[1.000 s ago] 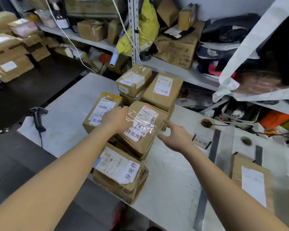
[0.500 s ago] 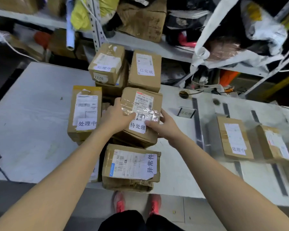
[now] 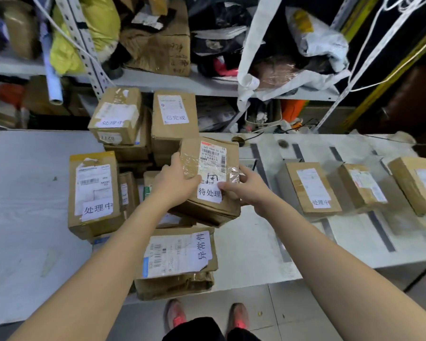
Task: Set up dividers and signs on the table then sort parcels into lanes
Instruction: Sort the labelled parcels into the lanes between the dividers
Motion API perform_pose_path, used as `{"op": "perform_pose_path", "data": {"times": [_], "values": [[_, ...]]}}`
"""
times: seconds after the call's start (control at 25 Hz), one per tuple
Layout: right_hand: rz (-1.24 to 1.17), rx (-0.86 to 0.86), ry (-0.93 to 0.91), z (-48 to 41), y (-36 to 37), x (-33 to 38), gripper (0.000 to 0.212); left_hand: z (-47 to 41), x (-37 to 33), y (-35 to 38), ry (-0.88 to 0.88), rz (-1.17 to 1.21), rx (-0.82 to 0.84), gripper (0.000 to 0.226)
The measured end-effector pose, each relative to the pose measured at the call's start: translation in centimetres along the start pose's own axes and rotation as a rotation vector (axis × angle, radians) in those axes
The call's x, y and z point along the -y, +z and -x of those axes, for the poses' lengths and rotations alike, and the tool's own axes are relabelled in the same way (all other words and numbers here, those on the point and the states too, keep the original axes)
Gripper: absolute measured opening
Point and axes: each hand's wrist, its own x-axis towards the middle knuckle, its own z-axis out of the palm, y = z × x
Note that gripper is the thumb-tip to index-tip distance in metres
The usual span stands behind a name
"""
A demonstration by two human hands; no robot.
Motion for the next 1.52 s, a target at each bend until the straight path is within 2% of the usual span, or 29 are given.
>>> {"op": "perform_pose_path", "data": {"times": [0.2, 0.32, 0.48, 0.72, 1.0, 1.16, 1.32, 1.36, 1.44, 1.52], "values": [[0.040, -0.029, 0.019, 0.2, -6.4, -0.6, 0.053, -0.1, -4.9, 4.5, 0.025, 0.053, -0.016, 0.076], [0.078, -0.019, 0.019, -0.8, -10.3, -2.1, 0.054, -0.2, -7.5, 8.8, -0.031, 0.106, -0.021, 0.082], [0.092, 0.018, 0.040, -2.7, -13.7, -4.8, 0.058, -1.0, -9.3, 13.8, -0.107, 0.150, -0.026, 0.078], [0.368, 0.106, 0.075, -6.9, -14.2, -7.9, 0.063, -2.4, -7.7, 17.8, -0.215, 0.162, -0.010, 0.077], [0.520, 0.085, 0.108, -8.3, -14.0, -8.8, 0.081, -3.1, -6.3, 20.1, -0.198, 0.124, 0.019, 0.081], [0.577, 0.034, 0.125, -8.2, -13.9, -9.2, 0.066, -2.5, -7.0, 20.4, -0.149, 0.023, 0.016, 0.083], [0.679, -0.046, 0.071, -8.2, -14.1, -6.4, 0.018, -2.4, -7.9, 19.1, -0.183, -0.215, 0.052, 0.090], [0.716, -0.089, 0.017, -8.1, -14.0, -5.4, 0.022, -2.4, -8.3, 18.2, -0.159, -0.312, 0.035, 0.085], [0.795, -0.136, -0.090, -7.9, -13.5, -3.3, 0.048, -2.1, -9.1, 15.7, -0.092, -0.438, 0.000, 0.077], [0.871, -0.106, -0.206, -7.7, -12.5, -0.8, 0.058, -1.4, -9.5, 12.2, -0.072, -0.533, -0.046, 0.068]]}}
